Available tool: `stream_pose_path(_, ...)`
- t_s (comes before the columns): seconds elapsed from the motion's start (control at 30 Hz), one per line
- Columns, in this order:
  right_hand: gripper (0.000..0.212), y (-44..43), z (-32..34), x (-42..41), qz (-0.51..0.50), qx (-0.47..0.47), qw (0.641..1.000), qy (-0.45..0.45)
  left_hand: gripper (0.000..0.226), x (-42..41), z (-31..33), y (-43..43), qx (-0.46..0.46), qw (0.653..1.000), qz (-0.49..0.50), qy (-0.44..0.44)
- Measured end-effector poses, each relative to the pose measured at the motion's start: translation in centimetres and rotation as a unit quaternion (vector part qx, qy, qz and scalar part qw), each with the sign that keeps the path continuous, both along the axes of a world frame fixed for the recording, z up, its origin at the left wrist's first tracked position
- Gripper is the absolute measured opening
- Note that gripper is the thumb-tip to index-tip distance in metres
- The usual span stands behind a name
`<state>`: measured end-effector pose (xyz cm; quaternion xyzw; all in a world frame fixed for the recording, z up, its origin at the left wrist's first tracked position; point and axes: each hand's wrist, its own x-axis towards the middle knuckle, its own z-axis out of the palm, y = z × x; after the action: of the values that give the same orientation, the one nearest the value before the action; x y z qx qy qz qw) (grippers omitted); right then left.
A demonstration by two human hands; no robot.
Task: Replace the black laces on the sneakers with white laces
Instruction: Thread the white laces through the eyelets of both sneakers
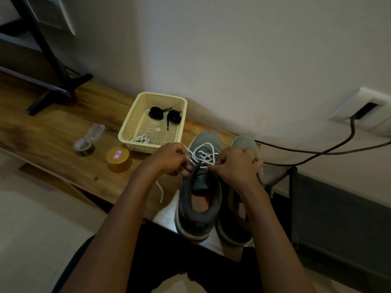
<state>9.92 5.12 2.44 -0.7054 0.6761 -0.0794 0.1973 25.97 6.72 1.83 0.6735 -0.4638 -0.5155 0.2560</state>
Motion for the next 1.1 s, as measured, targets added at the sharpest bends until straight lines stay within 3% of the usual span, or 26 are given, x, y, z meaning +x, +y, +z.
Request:
stream_pose_path(0.1, 0.027, -0.3, -0.2, -0.1, 0.001, 0.007, 1.000, -0.002, 0.020, 0.2, 0.7, 0.1, -0.036, 0.995, 0.075, 0.048)
stream_pose_path(0.23, 0.024, -0.3, -0.1, -0.1, -0.001, 0.007, 1.000, -0.010, 0.016, 0.1, 2.0, 0.0, -0.113, 0.959, 0.197, 0.170)
stream_pose_path(0.3, 0.023, -0.2, 0.0, -0.1, -0.003, 0.010, 1.000, -0.009, 0.014, 0.1, 2.3, 0.0, -0.133, 0.948, 0.216, 0.192)
stream_pose_path(0.37, 0.021, -0.2, 0.1, -0.1, -0.003, 0.014, 1.000, -0.009, 0.012, 0.3, 2.1, 0.1, -0.146, 0.964, 0.184, 0.126)
stream_pose_path(0.47, 0.022, -0.3, 0.0, -0.2, -0.005, 0.016, 1.000, -0.013, 0.011, 0.6, 0.8, 0.1, -0.166, 0.983, 0.049, -0.064)
stream_pose_path(0.67, 0.023, -0.4, -0.1, -0.1, -0.003, 0.010, 1.000, -0.012, 0.009, 0.1, 0.1, 0.1, -0.116, 0.976, -0.073, -0.167)
stream_pose_path(0.8, 0.022, -0.6, -0.2, 0.1, 0.000, 0.012, 1.000, 0.005, 0.008, -0.3, -0.1, 0.1, -0.113, 0.970, -0.089, -0.199)
stream_pose_path(0.93, 0.024, -0.5, -0.2, 0.2, 0.004, 0.011, 1.000, 0.011, 0.012, -0.3, -0.4, -0.1, -0.128, 0.978, -0.040, -0.159)
stream_pose_path(1.1, 0.022, -0.6, 0.0, 0.1, 0.004, 0.014, 1.000, -0.004, 0.014, 0.7, 0.8, -0.2, -0.196, 0.967, 0.155, -0.049)
